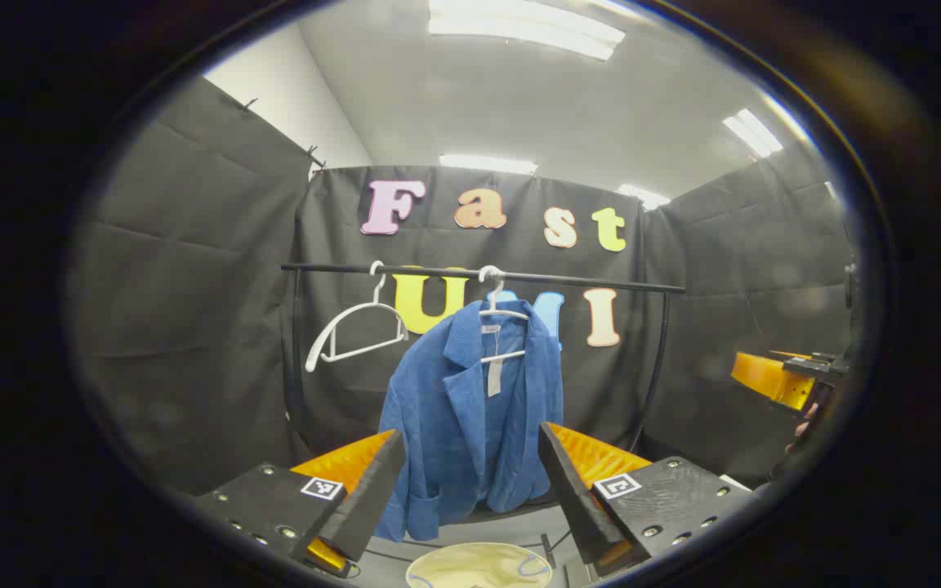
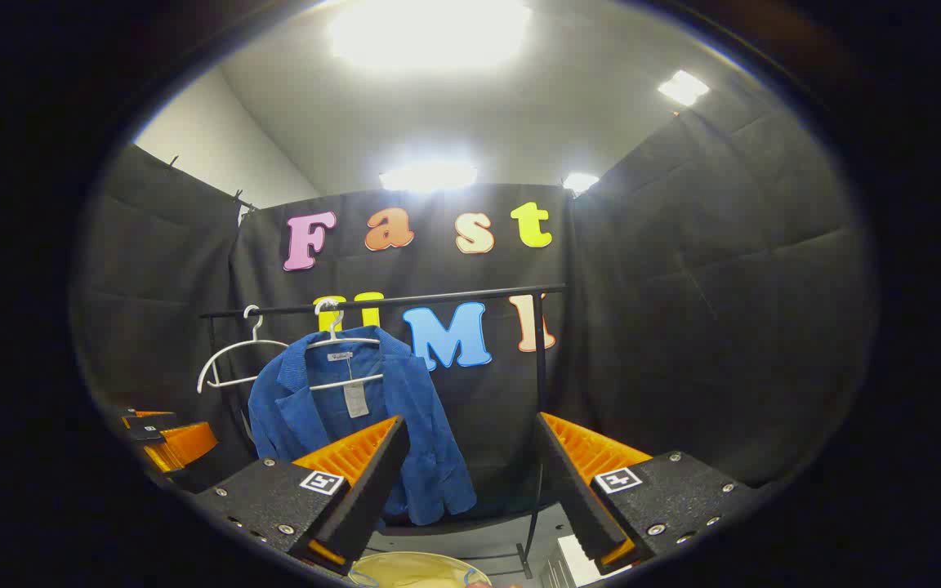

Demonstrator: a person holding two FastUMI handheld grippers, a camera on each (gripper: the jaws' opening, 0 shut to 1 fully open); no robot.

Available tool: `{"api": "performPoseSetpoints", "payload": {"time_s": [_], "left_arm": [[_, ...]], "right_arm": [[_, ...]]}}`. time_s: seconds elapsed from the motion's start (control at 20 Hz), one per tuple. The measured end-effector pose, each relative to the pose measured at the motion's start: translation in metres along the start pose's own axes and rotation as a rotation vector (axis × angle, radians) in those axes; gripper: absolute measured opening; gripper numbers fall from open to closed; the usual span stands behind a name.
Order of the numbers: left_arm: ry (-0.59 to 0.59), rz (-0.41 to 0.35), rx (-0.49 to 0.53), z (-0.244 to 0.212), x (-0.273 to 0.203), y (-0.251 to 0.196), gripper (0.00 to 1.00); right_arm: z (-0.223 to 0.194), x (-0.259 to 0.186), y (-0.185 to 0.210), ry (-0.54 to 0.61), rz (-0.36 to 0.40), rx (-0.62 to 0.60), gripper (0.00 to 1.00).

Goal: Grasp the clothes on the hanger with both hands and then place them into the laundry hamper below.

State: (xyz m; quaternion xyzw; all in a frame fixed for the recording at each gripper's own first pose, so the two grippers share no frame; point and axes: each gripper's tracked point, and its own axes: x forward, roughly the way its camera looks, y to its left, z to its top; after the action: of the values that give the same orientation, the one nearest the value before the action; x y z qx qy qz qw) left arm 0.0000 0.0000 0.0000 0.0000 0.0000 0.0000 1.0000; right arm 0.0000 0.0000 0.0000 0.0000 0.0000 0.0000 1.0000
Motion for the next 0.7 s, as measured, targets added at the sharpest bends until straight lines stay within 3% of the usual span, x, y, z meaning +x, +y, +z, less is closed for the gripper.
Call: {"api": "performPoseSetpoints", "payload": {"time_s": [0.3,0.7], "left_arm": [[0.010,-0.014,-0.007,0.000,-0.003,0.004,0.94],[-0.004,0.026,-0.034,0.008,-0.005,0.034,0.94]], "right_arm": [[0.005,-0.005,0.006,0.009,0.018,0.009,0.95],[0.018,0.002,0.056,0.007,0.125,-0.008,0.95]]}}
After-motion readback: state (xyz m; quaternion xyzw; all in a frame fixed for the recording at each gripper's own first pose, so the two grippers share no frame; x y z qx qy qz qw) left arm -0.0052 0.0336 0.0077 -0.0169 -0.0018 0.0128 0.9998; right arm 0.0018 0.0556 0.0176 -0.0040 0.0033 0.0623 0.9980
